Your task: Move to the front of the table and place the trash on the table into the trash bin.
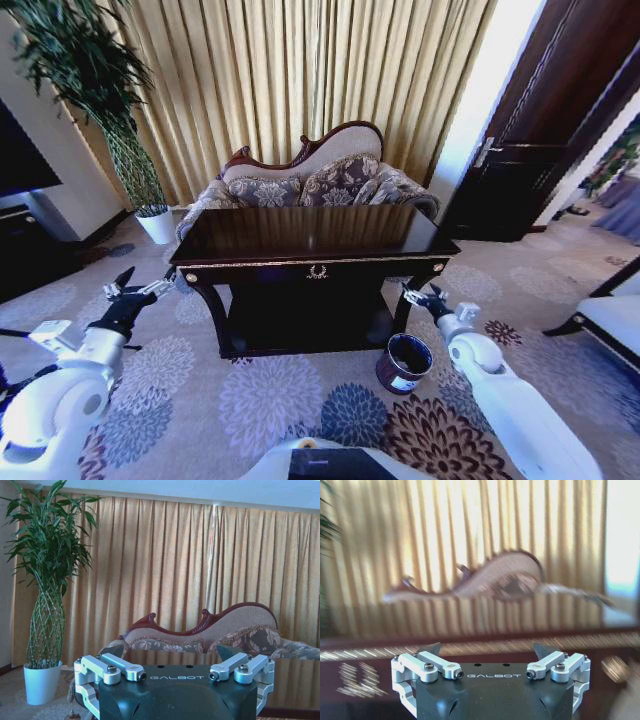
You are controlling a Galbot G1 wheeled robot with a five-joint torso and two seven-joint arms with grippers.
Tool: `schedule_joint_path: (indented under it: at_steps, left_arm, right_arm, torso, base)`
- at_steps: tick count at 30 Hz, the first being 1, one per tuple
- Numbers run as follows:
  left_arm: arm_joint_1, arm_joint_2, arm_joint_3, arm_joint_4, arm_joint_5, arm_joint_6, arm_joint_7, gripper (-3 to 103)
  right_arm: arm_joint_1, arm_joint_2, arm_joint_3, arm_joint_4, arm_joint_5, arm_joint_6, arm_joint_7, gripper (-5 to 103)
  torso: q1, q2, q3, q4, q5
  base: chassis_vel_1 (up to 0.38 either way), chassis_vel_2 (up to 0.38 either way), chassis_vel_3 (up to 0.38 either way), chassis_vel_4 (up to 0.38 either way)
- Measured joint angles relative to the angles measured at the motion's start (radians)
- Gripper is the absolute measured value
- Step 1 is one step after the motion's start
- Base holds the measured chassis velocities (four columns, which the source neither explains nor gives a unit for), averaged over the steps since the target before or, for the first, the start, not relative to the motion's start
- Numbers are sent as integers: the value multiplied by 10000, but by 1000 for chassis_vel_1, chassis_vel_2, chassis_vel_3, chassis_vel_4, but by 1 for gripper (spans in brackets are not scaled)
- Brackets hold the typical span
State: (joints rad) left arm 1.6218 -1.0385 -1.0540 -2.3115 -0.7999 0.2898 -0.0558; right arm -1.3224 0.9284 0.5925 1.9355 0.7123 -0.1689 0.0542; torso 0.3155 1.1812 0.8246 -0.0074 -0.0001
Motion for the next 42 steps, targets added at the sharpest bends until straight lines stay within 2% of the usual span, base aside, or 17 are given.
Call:
schedule_joint_path:
  at_steps: [2,11,22,30,42]
  left_arm:
    - [55,18,-141,-75,-87,1,16,100]
    - [116,167,-422,-155,-335,24,53,100]
    - [163,247,-449,-210,-360,185,47,100]
    - [-145,589,-533,-244,-797,727,-449,100]
    - [-89,489,-523,-364,-762,791,-453,100]
  right_arm:
    - [-331,70,161,1326,33,-311,193,100]
    - [-423,78,189,2730,285,-905,615,100]
    - [-450,64,190,3095,321,-1102,668,100]
    - [-441,36,187,3126,289,-1107,668,100]
    - [-800,-19,453,3441,268,-1092,660,100]
  torso:
    - [0,0,0,-1,-1]
    - [1,0,2,0,1]
    - [1,0,2,0,1]
    - [1,-1,2,-2,2]
    - [2,-2,3,0,1]
  base:
    - [0,0,0,0]
    - [0,0,0,0]
    - [0,0,0,0]
    - [0,0,0,0]
    - [72,-71,-72,73]
